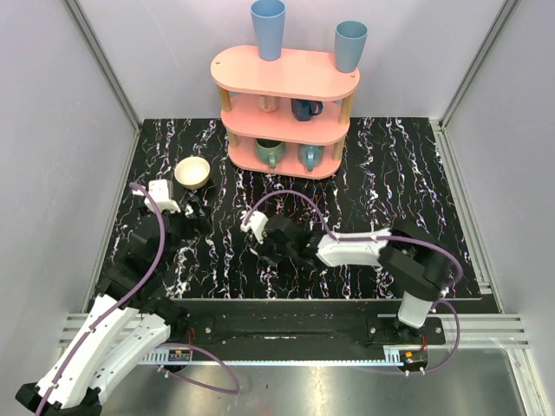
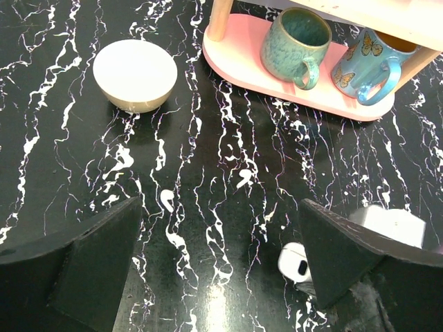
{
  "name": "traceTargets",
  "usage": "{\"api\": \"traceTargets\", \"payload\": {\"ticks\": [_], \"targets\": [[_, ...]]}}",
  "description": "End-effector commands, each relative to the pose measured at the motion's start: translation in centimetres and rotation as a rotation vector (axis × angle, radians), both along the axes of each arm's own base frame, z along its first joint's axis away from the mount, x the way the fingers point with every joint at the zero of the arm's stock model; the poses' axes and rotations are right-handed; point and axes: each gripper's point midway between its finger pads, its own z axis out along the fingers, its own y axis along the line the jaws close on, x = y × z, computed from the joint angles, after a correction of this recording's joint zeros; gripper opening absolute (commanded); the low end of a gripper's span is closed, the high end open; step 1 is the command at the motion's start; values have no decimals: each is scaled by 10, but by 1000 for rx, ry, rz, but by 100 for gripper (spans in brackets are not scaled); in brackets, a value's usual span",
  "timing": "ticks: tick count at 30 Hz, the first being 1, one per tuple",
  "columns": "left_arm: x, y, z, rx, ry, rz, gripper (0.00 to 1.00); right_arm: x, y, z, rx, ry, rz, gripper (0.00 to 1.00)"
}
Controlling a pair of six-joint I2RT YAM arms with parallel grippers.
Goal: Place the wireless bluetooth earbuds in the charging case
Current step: Pick up the charging case from the center of the board, then pass from the right arm to the left
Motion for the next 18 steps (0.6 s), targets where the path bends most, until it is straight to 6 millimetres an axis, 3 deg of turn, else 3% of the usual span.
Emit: {"api": "traceTargets", "payload": {"ticks": [1, 5, 8, 10, 13, 18], "targets": [[5, -8, 8, -43, -41, -25, 99, 16, 3, 113, 258, -219, -63, 31], [8, -25, 15, -66, -62, -110, 99, 3, -7, 160, 326, -303, 23, 31], [6, -49, 25, -93, -87, -242, 99, -4, -18, 190, 343, -373, 64, 31], [-4, -82, 37, -116, -110, -446, 99, -2, -29, 213, 352, -440, 51, 31], [-17, -110, 55, -149, -123, -627, 99, -1, -45, 229, 320, -514, 49, 31], [-36, -136, 81, -168, -156, -836, 99, -3, -61, 242, 289, -591, 62, 30]]}}
